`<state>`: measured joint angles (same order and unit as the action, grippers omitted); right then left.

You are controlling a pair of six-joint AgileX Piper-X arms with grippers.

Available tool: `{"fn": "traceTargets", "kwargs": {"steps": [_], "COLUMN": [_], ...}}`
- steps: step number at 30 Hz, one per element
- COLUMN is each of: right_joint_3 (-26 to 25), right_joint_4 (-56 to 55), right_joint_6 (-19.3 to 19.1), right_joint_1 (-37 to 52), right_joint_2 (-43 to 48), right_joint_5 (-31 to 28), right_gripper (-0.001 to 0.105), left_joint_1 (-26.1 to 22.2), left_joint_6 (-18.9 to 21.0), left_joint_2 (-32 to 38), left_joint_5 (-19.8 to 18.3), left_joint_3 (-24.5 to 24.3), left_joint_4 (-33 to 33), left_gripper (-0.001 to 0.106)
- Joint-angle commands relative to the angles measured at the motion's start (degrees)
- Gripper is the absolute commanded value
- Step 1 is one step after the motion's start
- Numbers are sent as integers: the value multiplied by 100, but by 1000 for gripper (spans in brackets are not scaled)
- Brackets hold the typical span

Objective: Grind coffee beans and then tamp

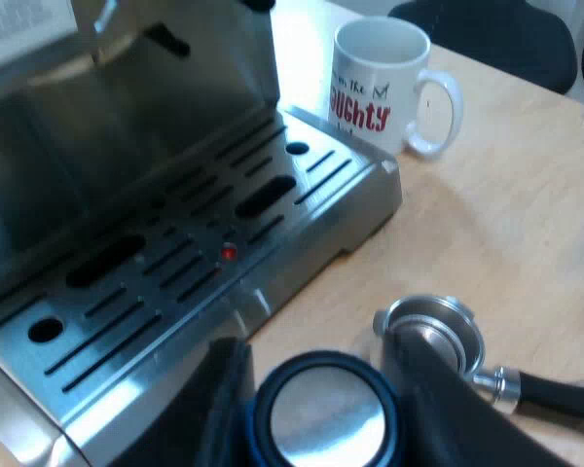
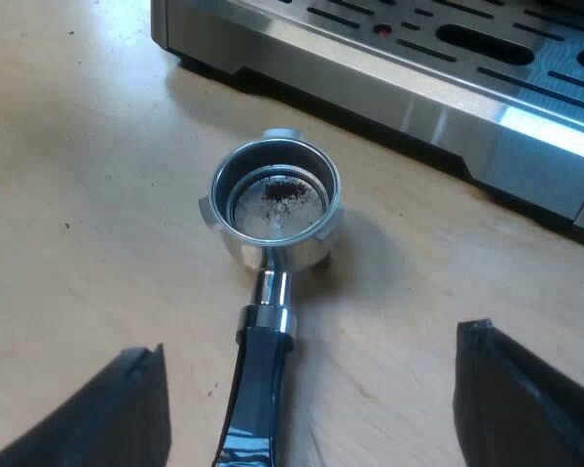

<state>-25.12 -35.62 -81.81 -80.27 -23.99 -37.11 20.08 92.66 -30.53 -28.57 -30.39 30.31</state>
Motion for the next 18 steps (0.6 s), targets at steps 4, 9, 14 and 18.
{"fn": "traceTargets", "kwargs": {"steps": [4, 9, 14, 18], "right_joint_3": [-4, -4, -4, -4], "right_joint_4": [85, 68, 68, 68], "right_joint_6": [-64, -64, -52, -53], "right_joint_1": [16, 16, 16, 16], "right_joint_2": [39, 39, 39, 39], "right_joint_5": [-40, -40, -40, -40], "right_gripper": [63, 63, 63, 63], "left_joint_1": [40, 40, 40, 71], "left_joint_6": [-40, -40, -40, -40], "left_joint_2": [31, 31, 12, -25], "left_joint_5": [48, 48, 48, 24], "left_joint_3": [-121, -154, -149, -149], "left_joint_4": [5, -18, -116, -233], "left_gripper": [10, 10, 10, 10]}}
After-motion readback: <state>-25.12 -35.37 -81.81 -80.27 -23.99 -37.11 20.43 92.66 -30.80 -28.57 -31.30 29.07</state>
